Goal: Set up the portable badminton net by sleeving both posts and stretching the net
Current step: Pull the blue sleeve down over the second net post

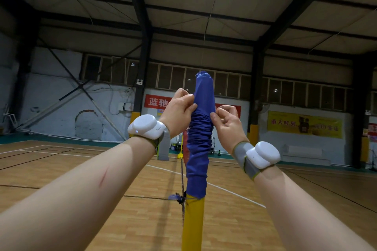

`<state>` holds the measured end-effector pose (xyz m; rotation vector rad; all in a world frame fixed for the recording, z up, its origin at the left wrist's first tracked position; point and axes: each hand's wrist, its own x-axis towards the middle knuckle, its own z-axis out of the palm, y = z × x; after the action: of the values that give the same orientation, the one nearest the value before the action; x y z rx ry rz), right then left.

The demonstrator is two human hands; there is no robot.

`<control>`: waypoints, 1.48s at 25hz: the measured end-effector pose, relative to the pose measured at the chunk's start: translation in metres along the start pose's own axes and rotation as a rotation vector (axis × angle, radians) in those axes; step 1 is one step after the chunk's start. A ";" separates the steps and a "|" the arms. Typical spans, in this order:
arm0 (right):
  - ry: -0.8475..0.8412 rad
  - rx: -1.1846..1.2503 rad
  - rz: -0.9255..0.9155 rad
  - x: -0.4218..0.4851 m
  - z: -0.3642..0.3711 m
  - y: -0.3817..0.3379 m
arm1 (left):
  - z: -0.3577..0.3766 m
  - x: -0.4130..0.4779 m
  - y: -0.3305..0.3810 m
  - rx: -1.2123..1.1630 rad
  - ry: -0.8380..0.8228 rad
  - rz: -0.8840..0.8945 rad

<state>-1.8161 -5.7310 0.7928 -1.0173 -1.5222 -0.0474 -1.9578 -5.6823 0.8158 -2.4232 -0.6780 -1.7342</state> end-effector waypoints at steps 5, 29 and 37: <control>0.050 -0.064 -0.059 0.009 -0.004 -0.007 | -0.009 0.009 0.001 -0.015 0.011 0.001; -0.061 -0.166 -0.126 0.019 0.005 -0.017 | 0.000 0.003 -0.004 0.023 -0.005 -0.048; 0.028 -0.143 -0.065 0.016 0.003 -0.010 | 0.009 0.001 0.003 -0.212 -0.002 -0.180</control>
<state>-1.8224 -5.7264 0.8098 -1.0756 -1.5427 -0.2187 -1.9484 -5.6816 0.8137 -2.5720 -0.7706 -1.9636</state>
